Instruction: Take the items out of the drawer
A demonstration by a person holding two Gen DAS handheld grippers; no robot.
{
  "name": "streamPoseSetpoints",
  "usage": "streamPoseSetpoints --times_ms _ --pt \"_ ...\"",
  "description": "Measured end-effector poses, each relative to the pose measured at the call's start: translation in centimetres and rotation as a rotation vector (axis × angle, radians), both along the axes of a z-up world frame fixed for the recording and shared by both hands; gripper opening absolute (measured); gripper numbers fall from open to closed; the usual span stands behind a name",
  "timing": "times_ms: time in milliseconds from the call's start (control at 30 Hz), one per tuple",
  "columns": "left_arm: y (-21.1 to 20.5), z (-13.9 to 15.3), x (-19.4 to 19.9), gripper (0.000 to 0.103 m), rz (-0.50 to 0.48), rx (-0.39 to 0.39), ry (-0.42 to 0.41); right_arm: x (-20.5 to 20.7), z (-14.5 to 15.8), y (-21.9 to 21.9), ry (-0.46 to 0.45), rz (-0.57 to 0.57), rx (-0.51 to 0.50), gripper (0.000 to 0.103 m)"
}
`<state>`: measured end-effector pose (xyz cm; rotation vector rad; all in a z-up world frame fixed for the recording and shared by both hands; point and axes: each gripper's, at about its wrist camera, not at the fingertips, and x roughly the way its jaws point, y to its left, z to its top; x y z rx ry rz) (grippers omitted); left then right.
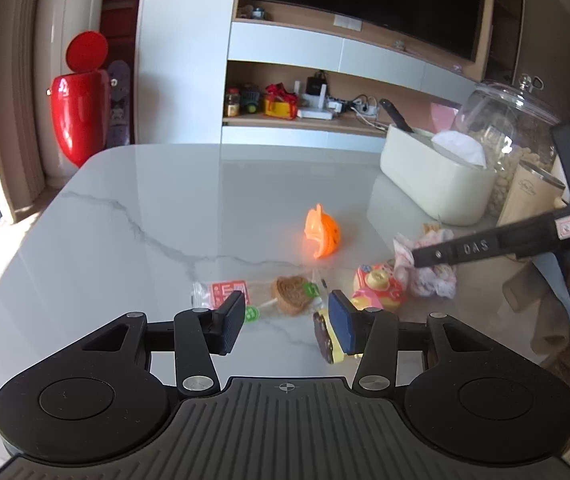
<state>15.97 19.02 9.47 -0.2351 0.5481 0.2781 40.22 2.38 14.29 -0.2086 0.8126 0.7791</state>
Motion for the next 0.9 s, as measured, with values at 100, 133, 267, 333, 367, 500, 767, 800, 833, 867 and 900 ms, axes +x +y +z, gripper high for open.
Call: streamPoseSetpoints --times_ms 100,133,267,333,367,500,767,800,833,867,900 --pt "-0.6 -1.0 -1.8 0.05 -0.047 -0.02 0.019 1.4 -0.4 0.7 -0.003 -0.01 -0.007 0.035" --pt "-0.8 -1.3 -2.0 0.05 -0.06 -0.023 0.034 1.8 -0.3 0.6 0.002 -0.025 -0.003 0.042" --pt "-1.5 -2.3 -1.9 0.05 -0.118 -0.05 0.067 1.8 1.3 -0.6 -0.03 -0.042 0.043 0.057" --pt "-2.0 -2.4 -1.5 0.05 -0.133 -0.055 0.07 1.5 1.9 -1.2 -0.038 -0.042 0.048 0.058" --pt "-2.2 -2.4 -1.2 0.05 -0.138 -0.06 0.067 1.3 2.2 -1.6 -0.037 -0.041 0.052 0.058" --pt "-2.5 -2.4 1.2 0.051 -0.105 -0.025 0.074 -0.2 3.0 -2.9 -0.049 -0.001 0.065 0.061" --pt "-1.4 -2.3 6.5 0.048 -0.023 0.037 0.094 -2.6 2.4 -4.6 0.006 0.041 0.048 0.062" --pt "-1.4 -2.2 6.7 0.048 -0.022 0.038 0.096 -3.0 2.2 -5.0 0.02 0.046 0.04 0.062" --pt "-1.6 -2.1 6.7 0.048 -0.024 0.041 0.095 -3.2 2.0 -5.3 0.03 0.05 0.033 0.062" --pt "-1.7 -1.9 6.6 0.048 -0.031 0.044 0.094 -3.5 1.7 -5.6 0.041 0.055 0.024 0.062" --pt "-1.8 -1.8 6.5 0.048 -0.037 0.046 0.094 -3.8 1.6 -5.9 0.051 0.059 0.016 0.063"
